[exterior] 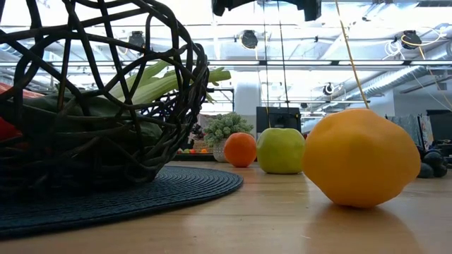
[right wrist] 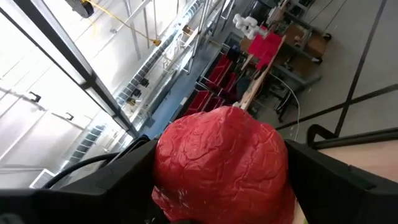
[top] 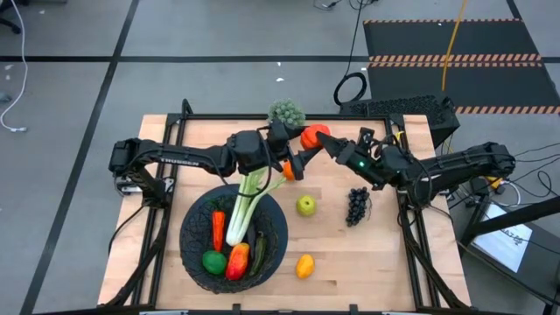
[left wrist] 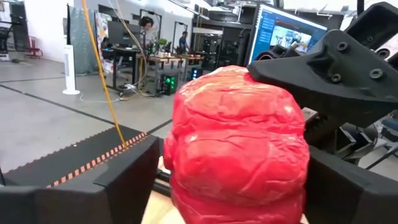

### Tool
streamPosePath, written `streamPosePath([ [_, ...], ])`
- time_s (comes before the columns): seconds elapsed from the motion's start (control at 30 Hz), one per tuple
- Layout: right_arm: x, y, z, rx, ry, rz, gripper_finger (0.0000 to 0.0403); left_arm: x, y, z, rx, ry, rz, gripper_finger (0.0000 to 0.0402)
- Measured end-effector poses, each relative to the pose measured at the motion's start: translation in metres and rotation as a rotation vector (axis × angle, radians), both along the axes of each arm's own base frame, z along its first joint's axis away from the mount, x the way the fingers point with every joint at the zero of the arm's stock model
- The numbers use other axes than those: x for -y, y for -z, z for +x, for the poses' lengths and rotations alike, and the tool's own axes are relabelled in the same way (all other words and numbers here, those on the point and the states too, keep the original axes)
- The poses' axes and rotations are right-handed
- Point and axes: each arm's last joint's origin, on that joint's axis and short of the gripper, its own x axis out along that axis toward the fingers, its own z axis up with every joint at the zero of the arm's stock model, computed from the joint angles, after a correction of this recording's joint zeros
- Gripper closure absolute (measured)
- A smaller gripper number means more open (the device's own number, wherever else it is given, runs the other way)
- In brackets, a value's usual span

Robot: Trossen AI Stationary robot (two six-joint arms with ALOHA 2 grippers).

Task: Build produce basket
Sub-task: Put the orange pumpkin into the black wire basket

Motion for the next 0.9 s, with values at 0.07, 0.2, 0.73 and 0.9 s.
streamPosePath([
  [0.07, 0.0, 0.0, 0.0, 0.0, 0.0, -0.001, 0.0086, 0.002, 0.0, 0.0, 0.0, 0.005, 0.0, 0.0098],
  [0.2, 0.0, 0.0, 0.0, 0.0, -0.001, 0.001, 0.0073, 0.005, 0.0, 0.0, 0.0, 0.007, -0.002, 0.013],
  [0.73, 0.002, -0.017, -0.025, -0.039, -0.006, -0.108, 0.0008, 0.018, -0.036, -0.073, -0.288, 0.042, -0.016, 0.0124],
  [0.9, 0.002, -0.016, -0.032, -0.091, -0.027, -0.129, 0.001, 0.037, -0.039, -0.117, -0.457, 0.096, -0.114, 0.0129],
])
